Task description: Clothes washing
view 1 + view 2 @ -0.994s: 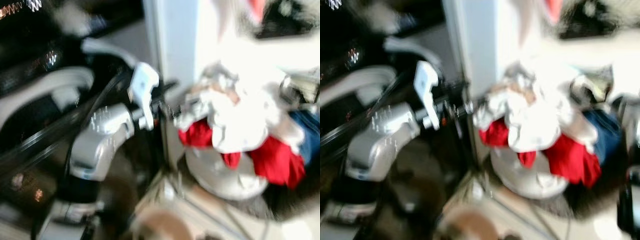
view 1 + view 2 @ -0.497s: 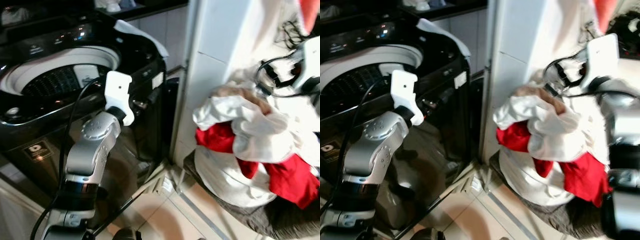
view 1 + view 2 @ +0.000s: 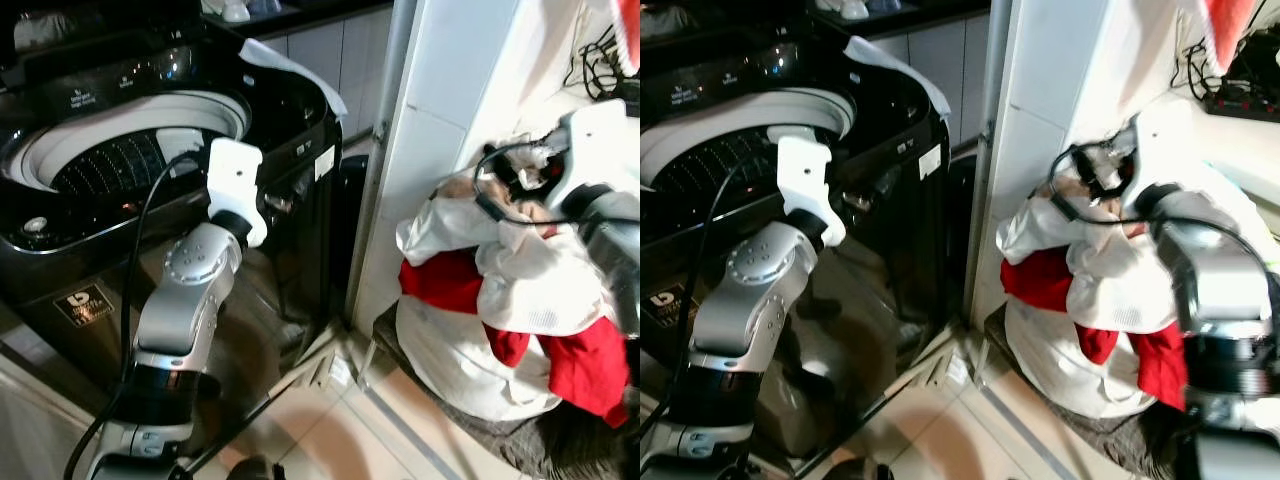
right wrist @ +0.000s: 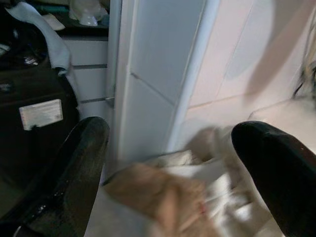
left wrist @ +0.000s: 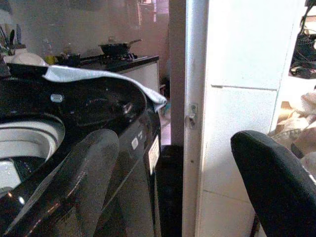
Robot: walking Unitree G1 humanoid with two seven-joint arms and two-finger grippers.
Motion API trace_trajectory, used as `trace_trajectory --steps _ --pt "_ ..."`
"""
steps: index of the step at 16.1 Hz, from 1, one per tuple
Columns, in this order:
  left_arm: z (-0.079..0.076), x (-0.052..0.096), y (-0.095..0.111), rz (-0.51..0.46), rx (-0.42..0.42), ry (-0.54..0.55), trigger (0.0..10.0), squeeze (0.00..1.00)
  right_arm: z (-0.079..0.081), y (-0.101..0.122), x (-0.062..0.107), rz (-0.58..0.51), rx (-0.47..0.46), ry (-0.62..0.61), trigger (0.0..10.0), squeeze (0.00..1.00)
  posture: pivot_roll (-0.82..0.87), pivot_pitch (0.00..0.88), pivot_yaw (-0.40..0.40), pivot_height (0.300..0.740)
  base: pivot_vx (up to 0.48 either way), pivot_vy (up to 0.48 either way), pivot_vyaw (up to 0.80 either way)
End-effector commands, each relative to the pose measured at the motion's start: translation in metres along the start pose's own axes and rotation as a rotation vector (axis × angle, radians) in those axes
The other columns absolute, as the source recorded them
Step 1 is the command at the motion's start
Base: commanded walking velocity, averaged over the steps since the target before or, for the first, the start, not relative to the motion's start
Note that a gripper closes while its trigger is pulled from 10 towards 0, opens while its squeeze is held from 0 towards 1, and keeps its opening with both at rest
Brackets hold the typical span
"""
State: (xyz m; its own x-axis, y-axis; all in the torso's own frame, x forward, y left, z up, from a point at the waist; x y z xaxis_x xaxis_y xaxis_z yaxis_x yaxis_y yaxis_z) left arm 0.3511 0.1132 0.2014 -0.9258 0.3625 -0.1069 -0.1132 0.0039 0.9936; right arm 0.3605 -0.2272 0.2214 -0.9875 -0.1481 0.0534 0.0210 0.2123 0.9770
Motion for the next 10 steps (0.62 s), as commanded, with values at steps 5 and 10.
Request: trace_trajectory --steps 5,10 --pt "0.001 -0.002 0.007 -0.032 -0.007 0.005 10.0 0.0 0.009 0.01 0.006 -0.023 -0.009 0.016 10.0 0.0 0.04 0.0 0.007 0.74 0.299 0.0 -0.32" --pt "0.011 0.0 0.008 -0.032 -0.019 0.036 10.0 0.0 0.015 0.013 0.007 -0.018 0.005 0.041 10.0 0.0 0.04 0.0 0.004 0.74 0.307 0.0 0.0"
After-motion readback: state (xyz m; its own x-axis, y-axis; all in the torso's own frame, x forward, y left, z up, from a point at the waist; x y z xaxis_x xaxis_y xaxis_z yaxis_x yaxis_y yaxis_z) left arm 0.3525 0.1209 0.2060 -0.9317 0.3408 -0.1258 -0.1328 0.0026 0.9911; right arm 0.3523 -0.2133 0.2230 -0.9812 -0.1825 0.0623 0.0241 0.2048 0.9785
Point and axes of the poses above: a point about 5 cm out from each wrist's last joint towards the gripper, its own x axis pointing back from the gripper into the wrist, its own y axis along the axis of the wrist's last joint, z = x × y, the point moved 3 cm from there along -x, pointing out of the wrist towards the gripper, and after that the axes turned 2 degrees about x, right-handed, at the moved point
